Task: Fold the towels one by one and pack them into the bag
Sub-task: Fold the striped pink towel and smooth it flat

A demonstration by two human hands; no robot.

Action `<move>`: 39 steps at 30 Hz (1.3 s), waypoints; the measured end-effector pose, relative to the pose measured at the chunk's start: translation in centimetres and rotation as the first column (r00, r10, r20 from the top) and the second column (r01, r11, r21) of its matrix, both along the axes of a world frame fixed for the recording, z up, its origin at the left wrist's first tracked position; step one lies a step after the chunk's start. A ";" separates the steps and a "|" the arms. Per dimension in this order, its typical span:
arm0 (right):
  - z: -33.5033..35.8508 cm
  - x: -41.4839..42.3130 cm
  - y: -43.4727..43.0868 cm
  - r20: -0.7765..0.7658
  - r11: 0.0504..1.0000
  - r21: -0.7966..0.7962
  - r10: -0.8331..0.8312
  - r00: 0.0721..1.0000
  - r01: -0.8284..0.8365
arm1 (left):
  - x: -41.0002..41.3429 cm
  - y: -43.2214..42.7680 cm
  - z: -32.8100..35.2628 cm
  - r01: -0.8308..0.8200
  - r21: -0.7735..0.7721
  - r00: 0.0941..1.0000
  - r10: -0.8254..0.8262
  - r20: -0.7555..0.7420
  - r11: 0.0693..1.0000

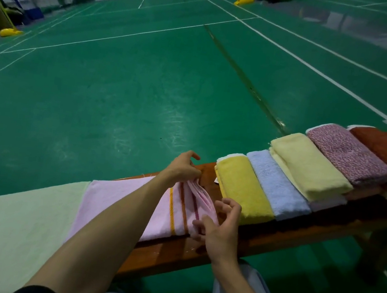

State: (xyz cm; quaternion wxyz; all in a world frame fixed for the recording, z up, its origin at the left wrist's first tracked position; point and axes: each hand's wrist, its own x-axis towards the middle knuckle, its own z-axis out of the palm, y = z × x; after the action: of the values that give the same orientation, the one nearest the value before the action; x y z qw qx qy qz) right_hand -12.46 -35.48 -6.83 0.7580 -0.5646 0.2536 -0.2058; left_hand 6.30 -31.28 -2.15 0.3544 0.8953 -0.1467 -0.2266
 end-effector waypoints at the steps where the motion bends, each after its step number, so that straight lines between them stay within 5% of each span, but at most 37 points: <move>1: 0.3 -0.2 0.0 -0.010 0.997 0.075 0.014 1.000 -0.013 | 0.0 0.4 0.4 -0.021 -0.055 0.999 0.020 -0.034 0.998; 7: 1.6 -0.8 0.3 -0.016 0.958 0.286 0.033 0.999 -0.027 | 0.2 4.0 3.2 -0.165 -0.279 0.972 0.109 -0.206 0.946; 13: 3.5 -0.6 2.8 0.044 0.942 0.331 0.039 0.998 -0.051 | 0.3 7.7 4.2 -0.218 -0.294 0.951 0.135 -0.278 0.931; 23: 4.5 0.6 13.6 0.001 0.961 0.060 0.270 0.963 -0.269 | 2.0 16.3 5.3 -0.298 -0.163 0.950 0.276 -0.145 0.941; 39: 3.5 3.8 25.4 -0.068 0.879 0.197 0.455 0.888 -0.435 | 4.4 26.5 1.9 -0.297 -0.042 0.953 0.299 0.044 0.954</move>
State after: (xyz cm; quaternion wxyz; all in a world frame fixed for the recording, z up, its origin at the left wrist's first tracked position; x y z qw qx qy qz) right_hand -8.65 -10.09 -3.32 0.8163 -0.5492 0.1764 0.0292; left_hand 10.72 -4.77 -0.24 0.3962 0.9063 -0.0230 -0.1456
